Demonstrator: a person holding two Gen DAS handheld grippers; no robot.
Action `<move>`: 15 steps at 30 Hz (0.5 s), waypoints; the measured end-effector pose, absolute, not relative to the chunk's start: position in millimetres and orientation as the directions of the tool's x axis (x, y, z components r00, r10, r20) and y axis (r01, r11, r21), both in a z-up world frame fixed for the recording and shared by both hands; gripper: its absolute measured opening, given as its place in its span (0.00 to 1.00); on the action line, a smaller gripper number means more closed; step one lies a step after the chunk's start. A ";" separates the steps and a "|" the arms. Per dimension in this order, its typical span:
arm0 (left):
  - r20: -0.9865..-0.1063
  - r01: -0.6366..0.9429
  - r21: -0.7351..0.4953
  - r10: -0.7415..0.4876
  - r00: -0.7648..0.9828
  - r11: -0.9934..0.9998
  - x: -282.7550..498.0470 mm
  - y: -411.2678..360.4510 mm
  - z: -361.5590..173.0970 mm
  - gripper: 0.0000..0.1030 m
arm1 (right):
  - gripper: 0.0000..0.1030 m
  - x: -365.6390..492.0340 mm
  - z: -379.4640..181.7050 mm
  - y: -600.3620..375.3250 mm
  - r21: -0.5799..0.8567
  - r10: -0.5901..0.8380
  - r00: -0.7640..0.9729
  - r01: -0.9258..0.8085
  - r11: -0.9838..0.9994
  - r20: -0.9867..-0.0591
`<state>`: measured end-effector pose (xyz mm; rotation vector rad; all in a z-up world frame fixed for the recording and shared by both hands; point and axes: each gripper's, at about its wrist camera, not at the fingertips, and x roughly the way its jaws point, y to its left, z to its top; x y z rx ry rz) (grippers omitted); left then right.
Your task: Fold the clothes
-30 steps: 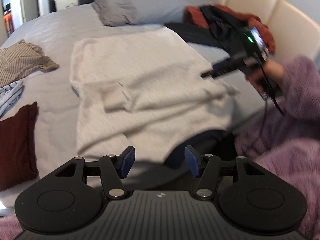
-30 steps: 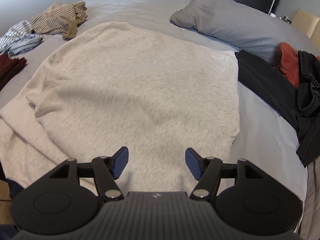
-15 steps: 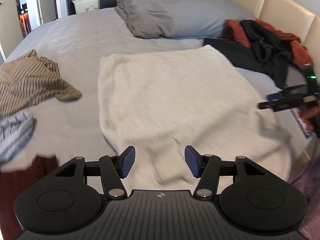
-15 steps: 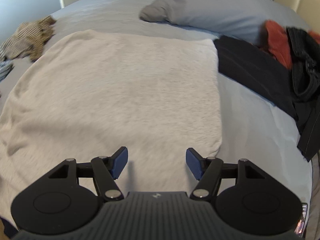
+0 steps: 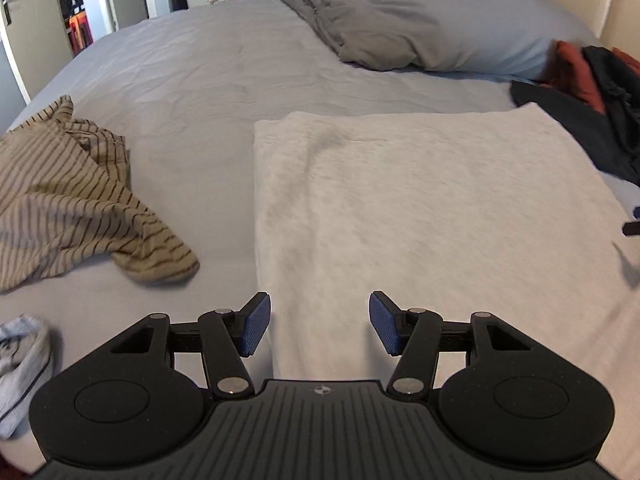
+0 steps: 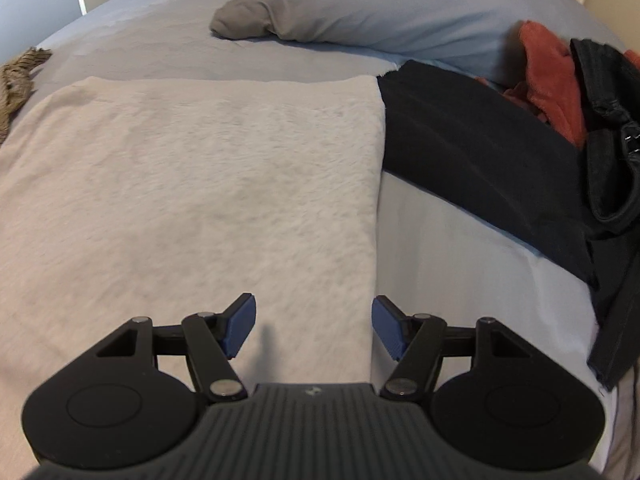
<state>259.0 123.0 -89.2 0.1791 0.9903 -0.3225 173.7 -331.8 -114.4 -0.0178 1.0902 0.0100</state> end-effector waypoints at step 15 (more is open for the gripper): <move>-0.852 0.291 0.011 -0.144 0.504 0.957 304.1 121.8 -124.5 0.52 | 0.69 213.3 -143.7 -350.7 0.052 0.038 0.434 0.021 0.998 -0.900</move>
